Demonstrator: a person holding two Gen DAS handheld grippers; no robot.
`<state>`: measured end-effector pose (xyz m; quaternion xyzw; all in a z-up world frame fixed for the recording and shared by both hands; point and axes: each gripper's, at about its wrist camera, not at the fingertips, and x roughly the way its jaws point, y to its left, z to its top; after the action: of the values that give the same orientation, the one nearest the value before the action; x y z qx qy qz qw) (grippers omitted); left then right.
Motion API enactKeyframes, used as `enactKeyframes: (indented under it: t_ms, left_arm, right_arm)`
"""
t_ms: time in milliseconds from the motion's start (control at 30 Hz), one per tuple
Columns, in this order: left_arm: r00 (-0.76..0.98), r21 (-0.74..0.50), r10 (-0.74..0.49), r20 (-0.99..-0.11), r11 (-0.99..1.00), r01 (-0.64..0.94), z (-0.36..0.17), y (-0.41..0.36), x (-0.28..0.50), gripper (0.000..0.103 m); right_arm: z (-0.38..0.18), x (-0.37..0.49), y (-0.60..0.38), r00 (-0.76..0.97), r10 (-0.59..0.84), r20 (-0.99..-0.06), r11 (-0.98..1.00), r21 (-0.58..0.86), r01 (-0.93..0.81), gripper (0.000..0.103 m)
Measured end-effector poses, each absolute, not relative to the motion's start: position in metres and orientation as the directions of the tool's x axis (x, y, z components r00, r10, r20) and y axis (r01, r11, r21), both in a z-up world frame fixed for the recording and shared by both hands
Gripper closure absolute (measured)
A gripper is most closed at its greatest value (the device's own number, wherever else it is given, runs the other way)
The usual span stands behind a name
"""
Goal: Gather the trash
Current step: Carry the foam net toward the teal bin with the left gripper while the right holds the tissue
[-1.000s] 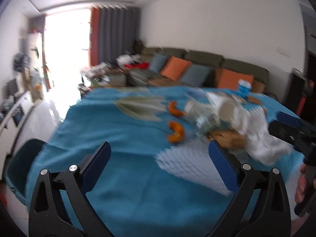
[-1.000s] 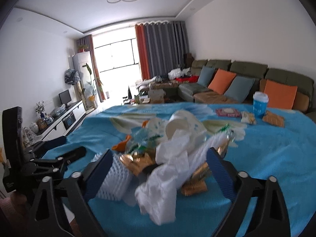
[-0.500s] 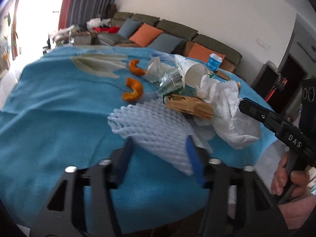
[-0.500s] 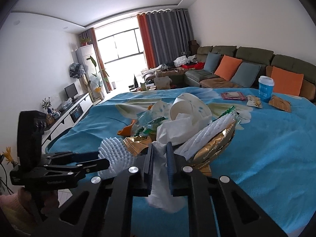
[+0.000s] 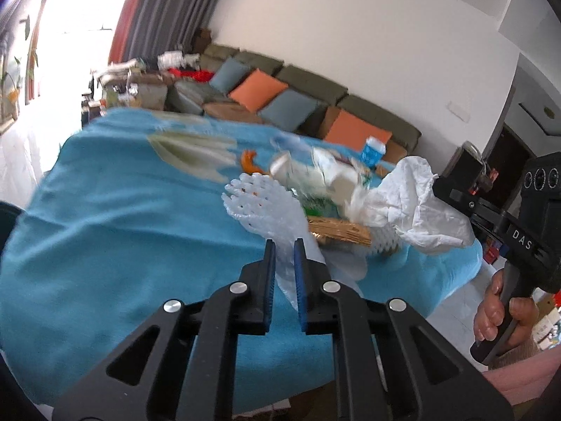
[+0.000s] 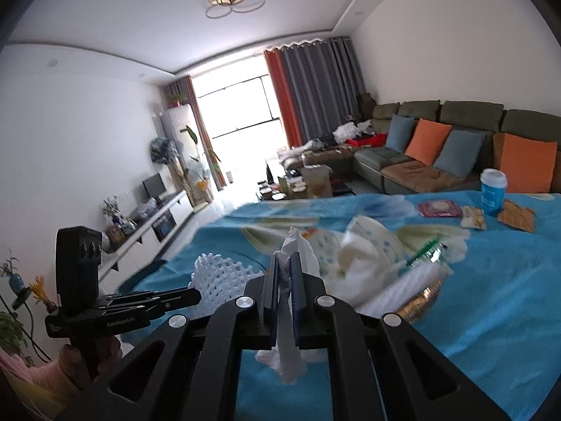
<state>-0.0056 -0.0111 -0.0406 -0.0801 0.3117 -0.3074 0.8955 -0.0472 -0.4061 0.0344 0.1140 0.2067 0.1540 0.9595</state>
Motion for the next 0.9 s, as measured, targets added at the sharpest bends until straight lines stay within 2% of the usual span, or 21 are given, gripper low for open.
enactKeyframes:
  t_ms: [267, 533, 700, 900]
  left_arm:
    - [0.696, -0.319, -0.566, -0.442, 0.825, 0.467, -0.008, 0.032, -0.018, 0.092]
    - [0.779, -0.258, -0.451, -0.436, 0.892, 0.372, 0.008, 0.078, -0.027, 0.092]
    - [0.79, -0.253, -0.416, -0.45, 0.908, 0.333, 0.005, 0.094, -0.026, 0.092]
    - [0.807, -0.264, -0.372, -0.458, 0.924, 0.276, 0.003, 0.113, -0.03, 0.092]
  right_arm:
    - [0.063, -0.034, -0.382, 0.847, 0.449, -0.284, 0.883, 0.287, -0.372, 0.098]
    - [0.062, -0.005, -0.329, 0.753, 0.589, -0.293, 0.805, 0.298, -0.513, 0.098]
    - [0.041, 0.02, -0.294, 0.671, 0.652, -0.353, 0.758, 0.333, -0.561, 0.098]
    - [-0.012, 0.063, -0.27, 0.601, 0.612, -0.515, 0.79, 0.353, -0.502, 0.098]
